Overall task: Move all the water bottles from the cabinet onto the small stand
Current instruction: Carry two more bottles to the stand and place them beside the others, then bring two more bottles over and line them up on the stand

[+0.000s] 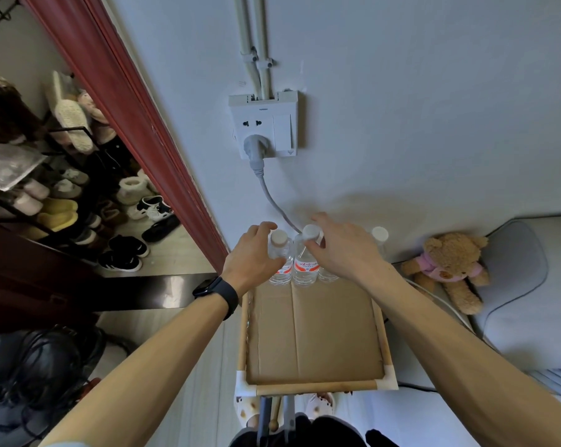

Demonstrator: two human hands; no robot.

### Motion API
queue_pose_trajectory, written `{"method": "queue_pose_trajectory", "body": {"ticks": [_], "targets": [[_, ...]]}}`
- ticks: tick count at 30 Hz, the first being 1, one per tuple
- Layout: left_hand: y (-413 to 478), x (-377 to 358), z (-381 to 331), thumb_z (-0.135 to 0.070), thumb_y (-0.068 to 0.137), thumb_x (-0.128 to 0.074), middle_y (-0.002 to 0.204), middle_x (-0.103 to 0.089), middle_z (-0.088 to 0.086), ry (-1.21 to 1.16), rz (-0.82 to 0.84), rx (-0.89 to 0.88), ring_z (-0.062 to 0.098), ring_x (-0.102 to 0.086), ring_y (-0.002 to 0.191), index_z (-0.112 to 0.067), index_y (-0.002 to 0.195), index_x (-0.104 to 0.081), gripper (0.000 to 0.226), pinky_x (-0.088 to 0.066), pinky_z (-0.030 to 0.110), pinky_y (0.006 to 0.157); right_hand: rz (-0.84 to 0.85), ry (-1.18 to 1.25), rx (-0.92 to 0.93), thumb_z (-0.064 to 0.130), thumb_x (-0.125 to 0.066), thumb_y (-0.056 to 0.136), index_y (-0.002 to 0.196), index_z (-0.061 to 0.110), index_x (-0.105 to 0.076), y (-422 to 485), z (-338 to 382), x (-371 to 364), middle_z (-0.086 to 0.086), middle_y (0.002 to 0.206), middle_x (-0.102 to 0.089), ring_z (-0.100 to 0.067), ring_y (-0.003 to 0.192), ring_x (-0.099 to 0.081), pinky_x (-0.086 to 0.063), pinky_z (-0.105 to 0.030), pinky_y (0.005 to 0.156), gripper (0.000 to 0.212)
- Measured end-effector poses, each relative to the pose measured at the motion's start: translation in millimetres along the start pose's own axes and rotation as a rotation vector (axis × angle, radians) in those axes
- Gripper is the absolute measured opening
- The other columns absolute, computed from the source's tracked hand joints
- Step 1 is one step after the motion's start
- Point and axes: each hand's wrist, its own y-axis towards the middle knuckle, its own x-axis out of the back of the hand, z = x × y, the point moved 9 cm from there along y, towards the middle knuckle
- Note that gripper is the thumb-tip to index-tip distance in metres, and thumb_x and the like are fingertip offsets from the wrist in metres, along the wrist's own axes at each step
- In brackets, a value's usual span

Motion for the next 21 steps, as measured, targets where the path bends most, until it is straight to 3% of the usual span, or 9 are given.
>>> {"method": "queue_pose_trajectory", "body": {"ticks": [4,9,13,15,19,21], "targets": [[-9.1,-2.5,21.8,-0.037,0.082,-0.070,0.138,-0.047,0.002,-0.016,0.023,0.035,0.020,-0.052,0.119,-0.024,0.143,-0.034,0.072,-0.051,0.043,0.093,-0.141,0.148,-0.021,0.041,-0.050,0.095,0.129,0.030,-0.049,-32.2,-5.4,26.5,0.007,0.088,-0.070,-0.019,0.086,-0.063,-0.049,-0.037,0.074,0.036],[-34.6,-17.4,68.7,-0.041,0.086,-0.062,0.128,-0.055,0.004,0.084,0.100,0.143,0.022,-0.055,0.114,-0.020,0.138,-0.043,0.059,-0.049,0.039,0.092,-0.222,0.299,-0.102,0.035,-0.057,0.095,0.115,0.028,-0.063,-98.8,-24.7,19.6,0.013,0.086,-0.065,-0.005,0.074,-0.060,-0.050,-0.028,0.072,0.021],[-65.3,-47.6,85.0,-0.047,0.089,-0.050,0.111,-0.059,-0.002,0.205,0.235,0.130,0.019,-0.056,0.104,-0.026,0.125,-0.053,0.042,-0.052,0.041,0.086,-0.115,0.219,-0.163,0.036,-0.056,0.095,0.106,0.031,-0.064,-137.1,-45.2,-33.7,0.015,0.093,-0.063,-0.002,0.081,-0.059,-0.053,-0.026,0.075,0.014],[-81.9,-64.7,86.1,-0.043,0.091,-0.049,0.116,-0.058,0.000,0.222,0.285,0.109,0.021,-0.056,0.105,-0.026,0.125,-0.053,0.038,-0.051,0.041,0.089,-0.051,0.207,-0.184,0.035,-0.055,0.095,0.104,0.030,-0.065,-153.2,-49.8,-58.1,0.013,0.097,-0.064,-0.003,0.086,-0.059,-0.052,-0.027,0.079,0.015],[-120.1,-84.1,80.4,-0.042,0.094,-0.045,0.115,-0.057,-0.001,0.233,0.264,0.127,0.020,-0.057,0.102,-0.027,0.125,-0.053,0.035,-0.053,0.040,0.086,0.097,0.190,-0.115,0.034,-0.052,0.097,0.113,0.025,-0.066,-174.3,-37.9,-89.2,0.008,0.111,-0.064,-0.009,0.104,-0.057,-0.045,-0.025,0.089,0.023],[-140.7,-85.3,78.6,-0.043,0.096,-0.042,0.108,-0.056,-0.003,0.257,0.203,0.152,0.018,-0.057,0.095,-0.028,0.121,-0.053,0.032,-0.054,0.038,0.082,0.162,0.185,-0.050,0.035,-0.049,0.099,0.117,0.026,-0.064,-176.1,-26.7,-98.4,0.009,0.116,-0.062,-0.010,0.104,-0.056,-0.044,-0.025,0.090,0.026]]}}
